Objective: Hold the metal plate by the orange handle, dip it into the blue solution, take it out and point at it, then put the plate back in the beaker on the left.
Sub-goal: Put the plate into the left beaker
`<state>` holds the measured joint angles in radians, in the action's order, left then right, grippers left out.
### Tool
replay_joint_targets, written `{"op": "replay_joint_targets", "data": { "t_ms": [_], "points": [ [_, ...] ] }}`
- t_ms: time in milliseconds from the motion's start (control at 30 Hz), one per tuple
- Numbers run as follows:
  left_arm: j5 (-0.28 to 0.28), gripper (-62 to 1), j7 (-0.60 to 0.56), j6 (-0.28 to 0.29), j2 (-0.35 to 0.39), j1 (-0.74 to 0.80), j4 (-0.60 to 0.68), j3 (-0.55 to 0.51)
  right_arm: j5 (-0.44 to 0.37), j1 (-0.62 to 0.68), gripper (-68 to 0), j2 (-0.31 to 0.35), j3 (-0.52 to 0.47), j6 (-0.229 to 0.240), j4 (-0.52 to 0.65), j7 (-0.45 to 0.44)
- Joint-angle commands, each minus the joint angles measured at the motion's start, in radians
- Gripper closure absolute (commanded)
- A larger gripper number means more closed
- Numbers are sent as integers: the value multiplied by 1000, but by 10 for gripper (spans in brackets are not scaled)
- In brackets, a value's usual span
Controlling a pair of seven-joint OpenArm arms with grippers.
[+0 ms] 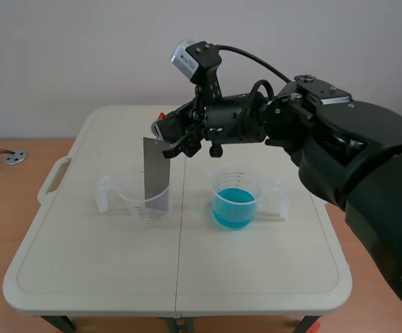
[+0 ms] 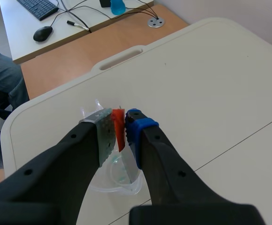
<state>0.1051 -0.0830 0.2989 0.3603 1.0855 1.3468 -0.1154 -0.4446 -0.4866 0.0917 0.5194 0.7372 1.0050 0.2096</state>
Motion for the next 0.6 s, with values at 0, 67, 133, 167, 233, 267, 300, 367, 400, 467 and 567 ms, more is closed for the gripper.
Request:
{"op": "replay_joint_targets", "data": {
  "t_ms": [0,67,133,167,233,267,300,367,400,467,567],
  "points": [
    [2,-15,-10,3,3,8,7,-5,-8,-18,-141,2,-2,8,5,-14],
    [2,-15,-10,3,3,8,7,-5,-7,-18,-206,3,-2,8,5,-14],
    [2,-15,-10,3,3,8,7,-5,-7,-18,-308,3,-2,8,5,-14],
    [2,-15,-10,3,3,8,7,-5,-8,-18,-369,3,-2,8,5,-15],
    [2,-15,-10,3,3,8,7,-5,-8,-18,-467,2,-2,4,5,-27],
    [2,-15,-10,3,3,8,7,-5,-8,-18,-495,3,-3,-1,5,-33],
    [2,-20,-10,3,3,8,7,-5,-9,-18,-519,3,-4,-8,5,-37],
    [-32,-109,-10,3,3,8,7,-5,-12,-18,-573,3,-4,-16,5,-50],
    [-59,-199,-10,3,3,8,7,-5,-13,-18,-601,3,-4,-16,5,-59],
    [-103,-450,-5,3,3,1,7,-5,-26,-18,-649,5,-4,-16,6,-78],
    [-91,-623,5,-14,3,-6,6,-5,-38,-17,-665,6,-17,-19,6,-87]
  ]
}}
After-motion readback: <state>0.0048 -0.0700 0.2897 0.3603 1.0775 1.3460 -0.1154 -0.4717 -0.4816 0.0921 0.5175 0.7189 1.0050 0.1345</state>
